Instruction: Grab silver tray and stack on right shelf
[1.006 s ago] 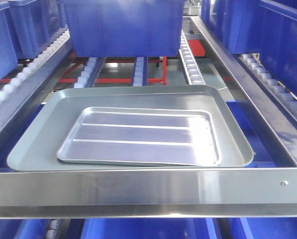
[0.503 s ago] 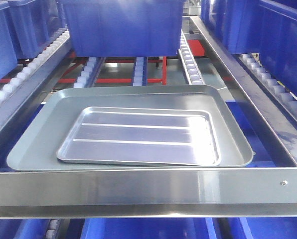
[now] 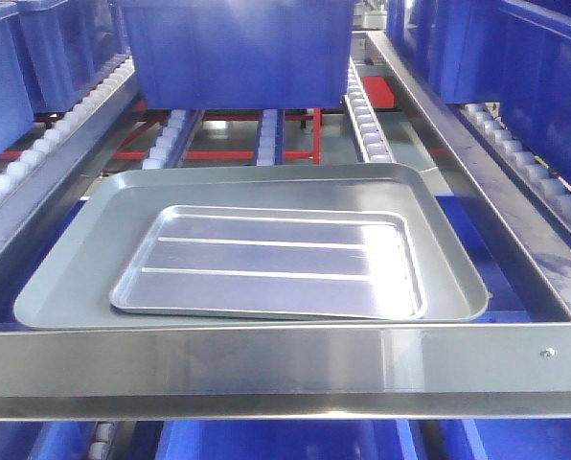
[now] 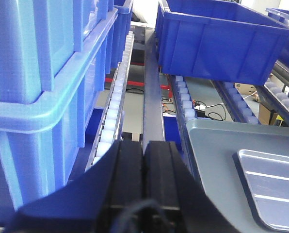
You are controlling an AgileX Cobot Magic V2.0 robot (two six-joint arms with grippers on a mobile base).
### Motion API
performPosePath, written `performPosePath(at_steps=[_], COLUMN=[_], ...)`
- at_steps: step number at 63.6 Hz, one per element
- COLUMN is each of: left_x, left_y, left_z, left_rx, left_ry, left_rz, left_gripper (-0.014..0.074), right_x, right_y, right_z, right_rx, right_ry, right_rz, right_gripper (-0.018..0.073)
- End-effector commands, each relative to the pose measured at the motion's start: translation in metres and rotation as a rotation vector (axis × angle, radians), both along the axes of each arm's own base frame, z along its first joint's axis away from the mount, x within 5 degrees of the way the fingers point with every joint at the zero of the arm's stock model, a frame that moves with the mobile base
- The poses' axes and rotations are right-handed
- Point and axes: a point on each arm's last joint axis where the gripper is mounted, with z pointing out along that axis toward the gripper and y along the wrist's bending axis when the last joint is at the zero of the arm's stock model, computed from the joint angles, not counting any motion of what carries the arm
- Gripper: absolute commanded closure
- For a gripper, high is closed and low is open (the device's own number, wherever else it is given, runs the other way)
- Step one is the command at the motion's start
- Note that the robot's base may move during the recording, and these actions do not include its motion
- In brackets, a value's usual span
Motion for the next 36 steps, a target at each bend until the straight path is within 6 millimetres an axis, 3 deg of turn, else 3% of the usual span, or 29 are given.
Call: performPosePath(at_steps=[1, 36], left_x=[-0.0011, -0.0011], left_y=[0.0002, 0.0002], left_z=[0.0035, 0.0035], left_rx=[-0.017, -0.017], left_ry=[-0.089, -0.089], left_rz=[0.000, 0.000], left_gripper=[0.0697, 0.0697], right_x=[-0.0039, -0.0039], right_y=[-0.0005, -0.0005], right_z=[0.0167, 0.0167], right_rx=[-0.014, -0.014], right_ry=[-0.141, -0.141], right_rz=[-0.009, -0.009], right_gripper=[0.0504, 0.0504])
